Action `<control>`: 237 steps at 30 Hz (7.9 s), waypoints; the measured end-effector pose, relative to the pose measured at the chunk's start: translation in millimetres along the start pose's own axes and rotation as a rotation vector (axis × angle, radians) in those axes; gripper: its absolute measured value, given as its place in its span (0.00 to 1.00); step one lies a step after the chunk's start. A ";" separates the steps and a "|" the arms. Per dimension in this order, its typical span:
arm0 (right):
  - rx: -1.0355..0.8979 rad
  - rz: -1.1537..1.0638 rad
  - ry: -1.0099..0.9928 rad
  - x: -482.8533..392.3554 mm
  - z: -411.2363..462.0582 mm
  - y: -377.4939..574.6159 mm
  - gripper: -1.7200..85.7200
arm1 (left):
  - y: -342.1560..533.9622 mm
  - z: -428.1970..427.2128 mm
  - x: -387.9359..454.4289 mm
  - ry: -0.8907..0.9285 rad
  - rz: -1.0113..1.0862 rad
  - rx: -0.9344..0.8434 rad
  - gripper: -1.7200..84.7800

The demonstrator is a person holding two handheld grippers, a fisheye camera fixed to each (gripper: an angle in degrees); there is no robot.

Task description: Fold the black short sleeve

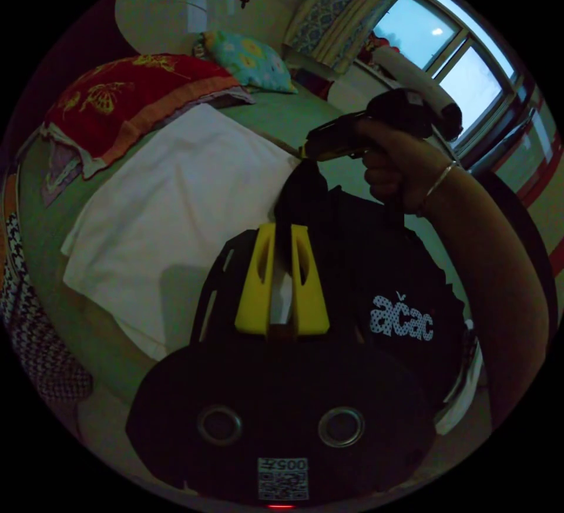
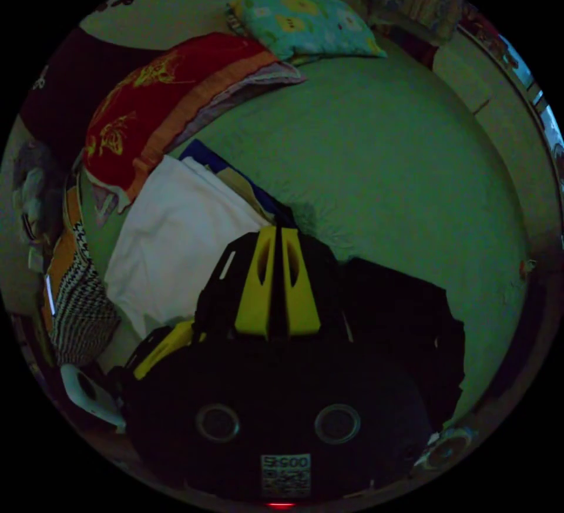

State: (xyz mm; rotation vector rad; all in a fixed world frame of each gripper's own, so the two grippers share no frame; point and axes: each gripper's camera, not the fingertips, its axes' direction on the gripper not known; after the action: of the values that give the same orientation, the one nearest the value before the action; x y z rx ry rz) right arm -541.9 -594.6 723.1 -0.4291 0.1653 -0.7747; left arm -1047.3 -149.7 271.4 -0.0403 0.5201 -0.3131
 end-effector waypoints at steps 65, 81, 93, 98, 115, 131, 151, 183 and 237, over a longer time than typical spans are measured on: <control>0.045 0.223 0.081 172.1 54.2 -97.4 0.00 | -26.3 180.2 120.1 -0.058 0.403 -0.365 0.04; 0.178 0.022 0.041 183.6 -0.7 -59.9 0.08 | -14.4 215.6 164.5 0.096 0.419 -0.204 0.02; -0.027 0.153 0.039 246.3 37.3 33.2 0.01 | 16.3 316.2 247.3 -0.035 0.498 -0.489 0.01; -0.001 0.210 -0.014 273.3 17.5 54.8 0.01 | 24.7 335.6 270.9 -0.059 0.495 -0.453 0.01; 0.036 0.096 0.200 330.7 -44.8 217.6 0.00 | 83.3 442.4 386.3 0.035 0.603 -0.590 0.01; 0.092 0.280 0.083 439.5 -133.8 349.8 0.00 | 140.1 529.7 501.5 -0.076 0.566 -0.568 0.02; 0.237 0.587 0.305 731.0 -419.8 660.3 0.07 | 239.1 571.1 711.7 0.502 0.664 -0.270 0.04; 0.121 0.477 0.031 822.9 -499.6 722.9 0.01 | 277.2 719.6 901.0 0.642 0.534 -0.225 0.03; -0.015 0.720 0.236 603.4 -307.3 822.5 0.01 | 360.2 514.7 674.8 0.367 0.551 -0.301 0.12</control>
State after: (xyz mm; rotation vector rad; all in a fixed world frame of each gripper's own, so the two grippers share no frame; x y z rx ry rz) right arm 319.9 -596.5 96.7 -0.2604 0.5142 -0.1113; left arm -136.1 -33.4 350.7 -0.1302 0.9125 0.3065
